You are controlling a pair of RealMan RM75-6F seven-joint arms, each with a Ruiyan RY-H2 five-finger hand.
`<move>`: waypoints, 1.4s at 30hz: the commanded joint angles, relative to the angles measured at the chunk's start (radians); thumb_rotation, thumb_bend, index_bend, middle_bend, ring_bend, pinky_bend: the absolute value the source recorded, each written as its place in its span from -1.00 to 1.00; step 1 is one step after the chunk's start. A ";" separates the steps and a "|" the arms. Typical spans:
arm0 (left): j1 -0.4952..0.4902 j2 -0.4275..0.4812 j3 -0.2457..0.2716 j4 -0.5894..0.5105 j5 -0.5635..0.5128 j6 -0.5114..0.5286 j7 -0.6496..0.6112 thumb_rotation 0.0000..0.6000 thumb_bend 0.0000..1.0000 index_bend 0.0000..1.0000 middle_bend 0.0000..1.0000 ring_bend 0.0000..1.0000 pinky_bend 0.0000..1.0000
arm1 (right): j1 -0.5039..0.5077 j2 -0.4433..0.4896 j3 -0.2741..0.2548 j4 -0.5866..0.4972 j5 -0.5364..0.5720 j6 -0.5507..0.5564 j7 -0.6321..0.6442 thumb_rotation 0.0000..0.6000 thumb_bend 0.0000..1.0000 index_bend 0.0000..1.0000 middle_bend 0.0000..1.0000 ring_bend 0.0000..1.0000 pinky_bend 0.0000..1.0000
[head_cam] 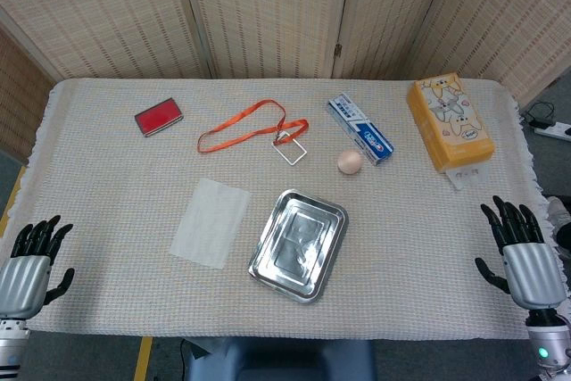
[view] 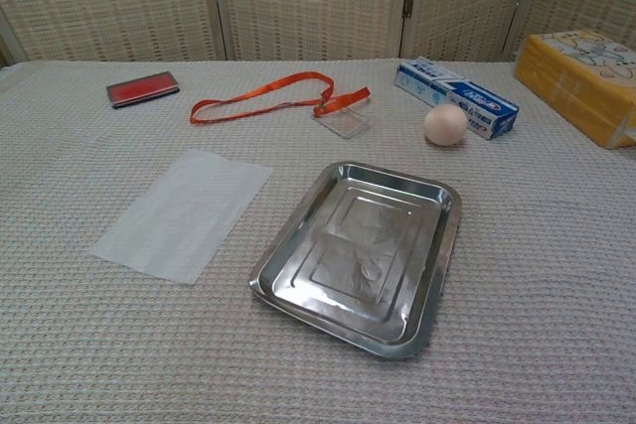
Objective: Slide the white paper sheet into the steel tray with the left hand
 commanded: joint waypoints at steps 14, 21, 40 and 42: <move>-0.003 -0.046 0.048 0.024 0.139 0.040 -0.039 1.00 -0.11 -0.58 -0.92 -1.00 -1.00 | -0.020 0.022 -0.021 -0.038 -0.078 0.066 0.041 1.00 -0.34 -1.00 -1.00 -1.00 -1.00; -0.033 -0.142 0.065 0.156 0.214 0.032 -0.085 1.00 -0.11 -0.32 -1.00 -1.00 -1.00 | -0.011 0.002 -0.024 -0.011 -0.108 0.071 0.063 1.00 -0.34 -1.00 -1.00 -1.00 -1.00; -0.174 -0.276 0.070 0.302 0.194 -0.182 -0.178 1.00 -0.20 -0.17 -0.72 -1.00 -1.00 | -0.001 -0.028 0.008 0.056 -0.076 0.084 0.130 1.00 -0.34 -1.00 -1.00 -1.00 -1.00; -0.185 -0.294 0.067 0.324 0.197 -0.185 -0.188 1.00 -0.21 -0.18 -0.67 -1.00 -1.00 | 0.000 -0.028 0.009 0.059 -0.070 0.079 0.132 1.00 -0.34 -1.00 -1.00 -1.00 -1.00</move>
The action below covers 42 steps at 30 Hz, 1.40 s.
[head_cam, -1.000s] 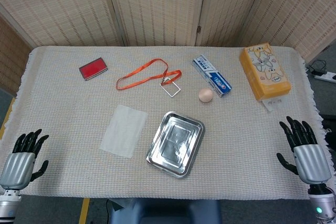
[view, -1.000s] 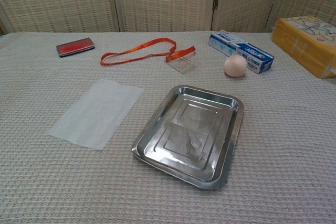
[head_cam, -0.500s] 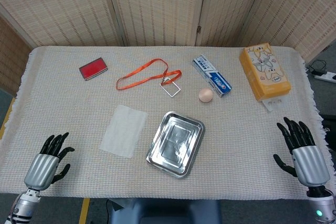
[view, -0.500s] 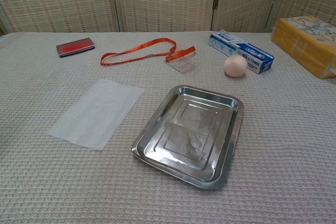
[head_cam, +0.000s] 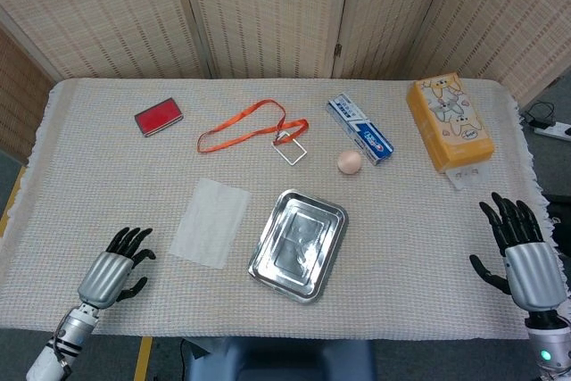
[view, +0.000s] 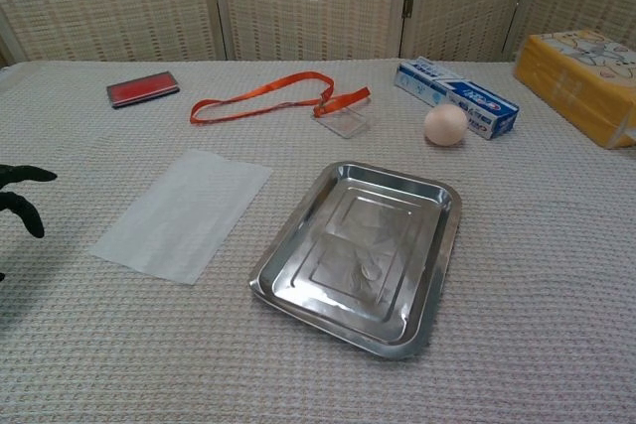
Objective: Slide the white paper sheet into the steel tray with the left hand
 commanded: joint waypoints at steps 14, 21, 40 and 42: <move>-0.079 -0.117 -0.008 0.157 -0.018 -0.067 -0.048 1.00 -0.22 -0.17 -0.63 -1.00 -1.00 | 0.007 -0.007 0.009 0.016 0.030 -0.020 0.003 1.00 -0.34 -1.00 -1.00 -1.00 -1.00; -0.098 -0.176 0.002 0.259 0.008 -0.042 -0.093 1.00 -0.22 -0.20 -0.61 -1.00 -0.99 | 0.007 -0.007 0.017 0.024 0.044 -0.019 0.007 1.00 -0.34 -1.00 -1.00 -1.00 -1.00; -0.142 -0.336 0.022 0.472 0.043 0.005 -0.164 1.00 -0.22 -0.28 -0.62 -1.00 -1.00 | -0.012 0.021 0.021 0.000 0.038 0.021 0.036 1.00 -0.34 -1.00 -1.00 -1.00 -1.00; -0.148 -0.343 0.019 0.477 0.042 0.009 -0.154 1.00 -0.22 -0.28 -0.62 -1.00 -0.99 | -0.011 0.022 0.020 -0.002 0.037 0.017 0.040 1.00 -0.34 -1.00 -1.00 -1.00 -1.00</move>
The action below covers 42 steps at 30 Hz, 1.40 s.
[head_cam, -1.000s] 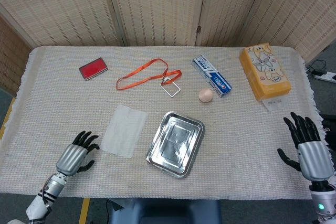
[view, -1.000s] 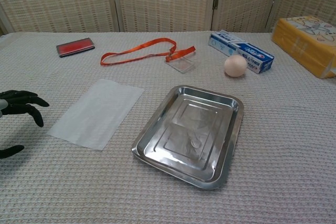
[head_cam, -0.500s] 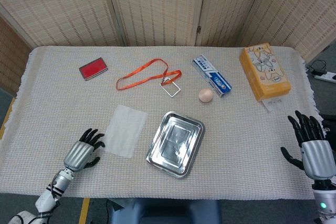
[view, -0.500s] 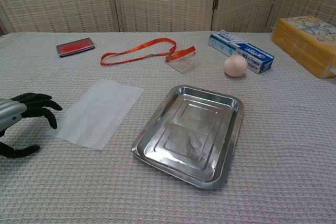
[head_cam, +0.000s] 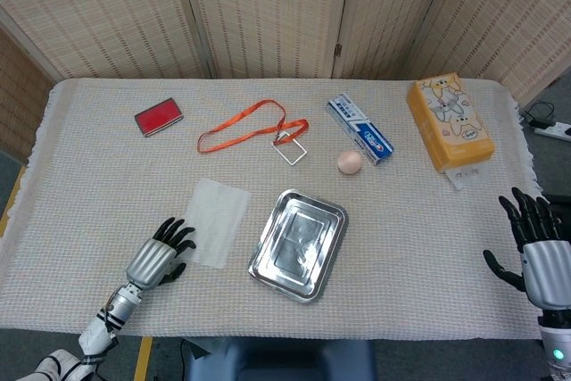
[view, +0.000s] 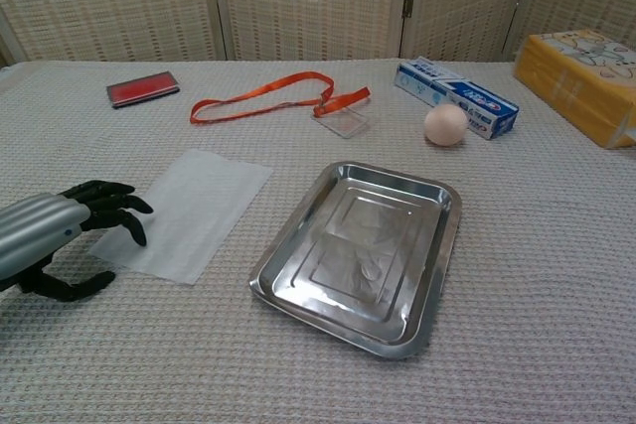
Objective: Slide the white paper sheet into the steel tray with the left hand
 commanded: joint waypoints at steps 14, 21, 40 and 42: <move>-0.032 -0.027 -0.005 0.027 -0.019 -0.012 0.028 1.00 -0.22 -0.29 -0.62 -1.00 -1.00 | -0.001 0.007 -0.001 -0.004 -0.001 -0.002 0.017 1.00 -0.34 -1.00 -1.00 -1.00 -1.00; -0.032 -0.042 -0.011 0.047 -0.020 0.029 0.029 1.00 -0.19 0.00 -0.56 -1.00 -1.00 | 0.001 0.005 -0.004 -0.004 -0.003 -0.007 0.014 1.00 -0.34 -1.00 -1.00 -1.00 -1.00; -0.040 -0.104 -0.004 0.146 -0.013 0.079 0.022 1.00 -0.16 0.14 -0.45 -1.00 -0.99 | -0.005 0.008 -0.005 -0.009 -0.012 0.006 0.013 1.00 -0.34 -1.00 -1.00 -1.00 -1.00; -0.041 -0.110 -0.003 0.155 -0.015 0.074 0.022 1.00 -0.11 0.14 -0.44 -1.00 -0.99 | -0.006 0.009 -0.004 -0.010 -0.012 0.009 0.013 1.00 -0.34 -1.00 -1.00 -1.00 -1.00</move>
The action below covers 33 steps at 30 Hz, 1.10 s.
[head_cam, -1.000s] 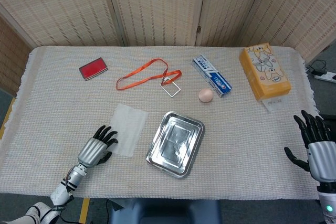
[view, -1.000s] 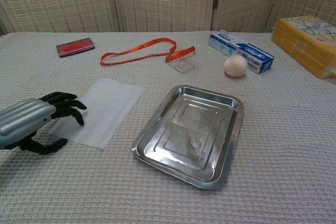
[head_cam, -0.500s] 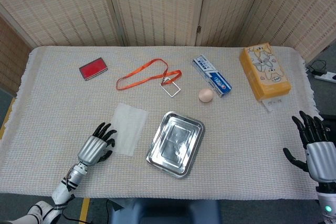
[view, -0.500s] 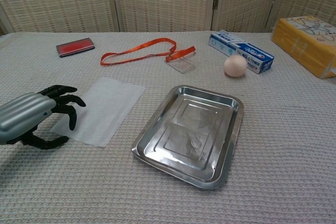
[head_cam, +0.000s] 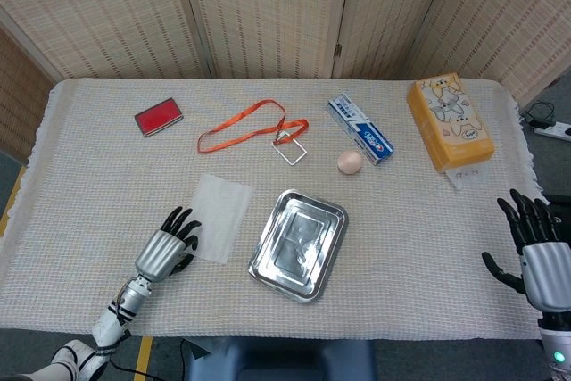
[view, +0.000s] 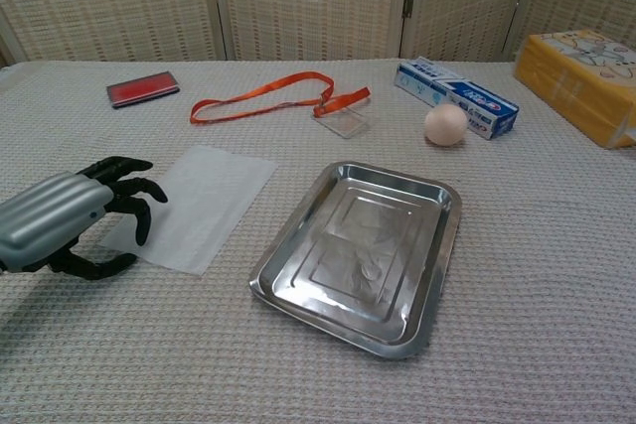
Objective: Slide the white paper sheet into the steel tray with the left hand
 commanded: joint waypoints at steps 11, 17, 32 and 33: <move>-0.005 -0.032 0.000 0.052 -0.004 0.020 -0.019 1.00 0.00 0.25 -0.35 -1.00 -0.98 | -0.002 0.002 -0.001 -0.001 0.000 0.000 0.001 1.00 -0.34 -1.00 -1.00 -1.00 -1.00; -0.003 -0.051 -0.001 0.085 -0.001 0.053 -0.040 1.00 0.02 0.31 -0.30 -1.00 -0.98 | -0.003 0.004 -0.001 -0.002 -0.001 0.002 0.004 1.00 -0.34 -1.00 -1.00 -1.00 -1.00; -0.012 -0.064 -0.045 0.073 -0.011 0.169 -0.066 1.00 0.10 0.40 -0.15 -0.92 -0.98 | -0.006 0.006 -0.003 -0.004 -0.003 0.002 0.008 1.00 -0.34 -1.00 -1.00 -1.00 -1.00; -0.014 -0.061 -0.046 0.062 -0.010 0.173 -0.061 1.00 0.11 0.40 -0.15 -0.92 -0.98 | -0.007 0.008 -0.004 -0.006 -0.004 0.004 0.009 1.00 -0.34 -1.00 -1.00 -1.00 -1.00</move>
